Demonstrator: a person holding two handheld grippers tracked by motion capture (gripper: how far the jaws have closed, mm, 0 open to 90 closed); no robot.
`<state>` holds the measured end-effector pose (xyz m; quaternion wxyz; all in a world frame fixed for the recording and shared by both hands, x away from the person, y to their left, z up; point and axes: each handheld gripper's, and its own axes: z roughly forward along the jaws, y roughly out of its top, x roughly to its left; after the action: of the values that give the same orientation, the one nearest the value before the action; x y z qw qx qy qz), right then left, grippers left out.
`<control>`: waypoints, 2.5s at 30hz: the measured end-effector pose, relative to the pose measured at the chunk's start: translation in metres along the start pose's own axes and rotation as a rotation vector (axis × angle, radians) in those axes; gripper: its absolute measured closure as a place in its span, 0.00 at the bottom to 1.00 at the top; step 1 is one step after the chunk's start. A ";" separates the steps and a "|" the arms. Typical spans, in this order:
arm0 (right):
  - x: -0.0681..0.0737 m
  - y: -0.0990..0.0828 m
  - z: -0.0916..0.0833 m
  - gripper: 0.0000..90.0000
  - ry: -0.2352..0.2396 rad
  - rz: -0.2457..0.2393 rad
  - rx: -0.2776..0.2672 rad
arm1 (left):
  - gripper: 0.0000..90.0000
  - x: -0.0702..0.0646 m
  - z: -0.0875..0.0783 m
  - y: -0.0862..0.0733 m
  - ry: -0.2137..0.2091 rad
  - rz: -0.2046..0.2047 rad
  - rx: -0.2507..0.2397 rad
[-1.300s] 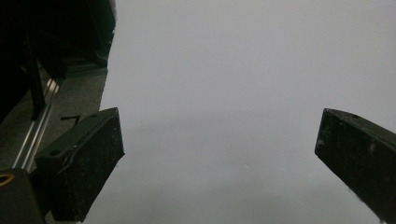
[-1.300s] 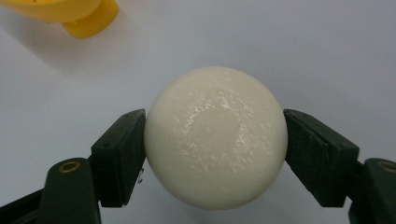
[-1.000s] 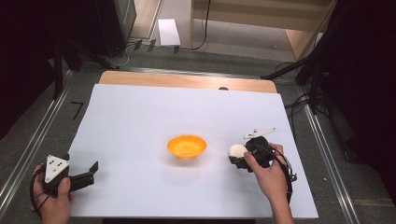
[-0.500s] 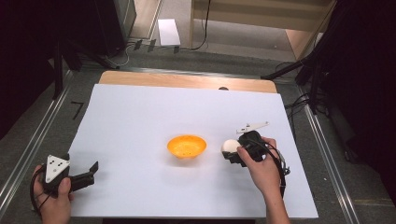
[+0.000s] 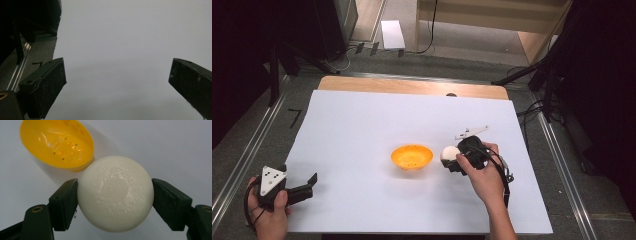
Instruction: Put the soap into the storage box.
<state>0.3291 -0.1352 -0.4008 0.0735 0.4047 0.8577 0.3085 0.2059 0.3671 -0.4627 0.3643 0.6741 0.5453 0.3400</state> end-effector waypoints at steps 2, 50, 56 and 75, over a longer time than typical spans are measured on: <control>0.002 0.001 0.002 0.29 0.000 0.003 0.008 | 0.01 0.000 0.000 0.000 0.000 -0.002 0.000; 0.057 0.054 0.035 0.28 0.078 -0.094 0.013 | 0.01 0.000 0.000 0.000 -0.002 -0.009 -0.005; 0.061 0.057 0.038 0.28 0.081 -0.100 0.018 | 0.01 0.000 0.000 0.000 -0.002 -0.009 -0.007; 0.071 0.061 0.056 0.29 0.070 -0.101 0.034 | 0.01 0.001 0.000 0.000 -0.005 -0.007 -0.002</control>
<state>0.3427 -0.0269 -0.4014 0.0522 0.3513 0.8841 0.3037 0.2061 0.3676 -0.4627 0.3676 0.6724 0.5466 0.3376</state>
